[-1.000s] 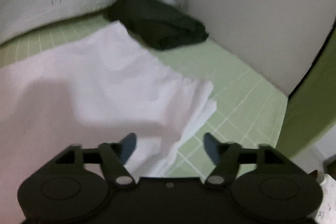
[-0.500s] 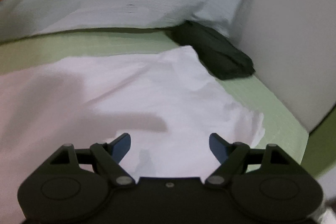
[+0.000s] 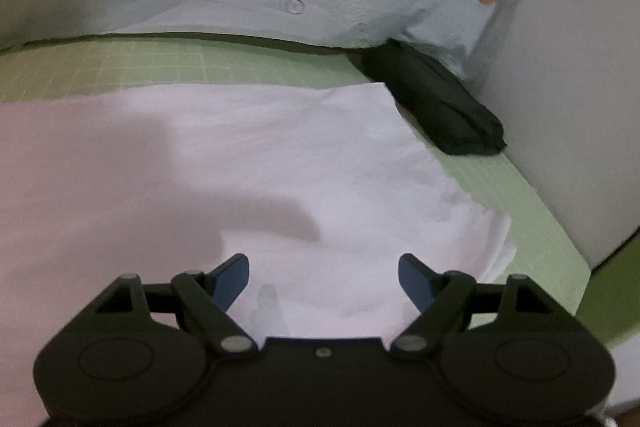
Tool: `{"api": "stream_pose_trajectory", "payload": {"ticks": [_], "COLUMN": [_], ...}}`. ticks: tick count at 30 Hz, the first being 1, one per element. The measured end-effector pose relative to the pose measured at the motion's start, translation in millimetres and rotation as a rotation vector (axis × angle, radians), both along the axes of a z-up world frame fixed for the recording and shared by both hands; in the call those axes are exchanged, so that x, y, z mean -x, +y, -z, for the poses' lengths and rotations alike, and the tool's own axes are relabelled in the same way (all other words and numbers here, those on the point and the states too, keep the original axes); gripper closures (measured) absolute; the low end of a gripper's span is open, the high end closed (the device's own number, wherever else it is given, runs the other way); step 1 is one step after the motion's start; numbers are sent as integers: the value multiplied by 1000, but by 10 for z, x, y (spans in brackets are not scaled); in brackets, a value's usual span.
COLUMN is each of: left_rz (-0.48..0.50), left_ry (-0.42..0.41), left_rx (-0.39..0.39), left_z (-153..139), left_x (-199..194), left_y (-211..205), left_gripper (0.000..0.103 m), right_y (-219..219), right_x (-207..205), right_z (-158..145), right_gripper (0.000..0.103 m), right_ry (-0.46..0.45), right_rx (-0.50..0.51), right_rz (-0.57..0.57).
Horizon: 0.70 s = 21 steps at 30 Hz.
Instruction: Fold clothes
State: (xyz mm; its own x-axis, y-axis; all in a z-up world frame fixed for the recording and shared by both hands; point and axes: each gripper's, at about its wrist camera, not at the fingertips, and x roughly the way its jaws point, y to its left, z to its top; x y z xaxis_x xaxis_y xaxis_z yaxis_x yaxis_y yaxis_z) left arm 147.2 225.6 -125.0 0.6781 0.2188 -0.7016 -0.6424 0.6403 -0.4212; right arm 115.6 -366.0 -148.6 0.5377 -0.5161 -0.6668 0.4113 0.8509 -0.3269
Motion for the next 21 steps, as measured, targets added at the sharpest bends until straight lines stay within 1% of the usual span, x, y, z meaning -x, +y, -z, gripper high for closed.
{"api": "stream_pose_trajectory", "payload": {"ticks": [1, 2, 3, 4, 5, 6, 7, 9, 11, 13, 17, 19, 21], "left_rz": [-12, -20, -18, -13, -8, 1, 10, 29, 52, 94, 178, 219, 253], "left_ry": [25, 57, 98, 124, 130, 125, 121, 113, 107, 101, 90, 85, 88], "left_rx": [-13, -19, -7, 3, -4, -27, -50, -83, -107, -131, -177, -181, -167], "left_z": [72, 156, 249, 291, 275, 223, 171, 82, 4, -52, -168, -196, -185], "left_x": [-14, -35, -69, -86, -69, -42, -15, 30, 66, 69, 81, 80, 89], "left_y": [45, 89, 125, 136, 117, 73, 29, -54, -141, -265, -534, -699, -861], "left_gripper": [85, 78, 73, 72, 70, 63, 59, 39, 35, 34, 25, 24, 24], "right_y": [-12, -31, -61, -92, -119, -135, -144, -167, -208, -251, -380, -497, -631], "right_x": [-10, -25, -48, -71, -89, -95, -93, -66, -49, -17, 99, 182, 265], "right_z": [12, 25, 41, 56, 64, 61, 57, 71, 105, 140, 166, 166, 167], "right_gripper": [21, 21, 21, 21, 21, 21, 21, 20, 19, 19, 19, 18, 17], "right_ry": [4, 7, 10, 12, 12, 8, 3, -5, -10, -12, -33, -49, -66], "right_rx": [-5, -14, -30, -46, -58, -65, -72, -92, -121, -146, -191, -210, -231], "right_rz": [-3, -3, 4, 10, 14, 11, 8, 6, 13, 25, 58, 82, 110]}}
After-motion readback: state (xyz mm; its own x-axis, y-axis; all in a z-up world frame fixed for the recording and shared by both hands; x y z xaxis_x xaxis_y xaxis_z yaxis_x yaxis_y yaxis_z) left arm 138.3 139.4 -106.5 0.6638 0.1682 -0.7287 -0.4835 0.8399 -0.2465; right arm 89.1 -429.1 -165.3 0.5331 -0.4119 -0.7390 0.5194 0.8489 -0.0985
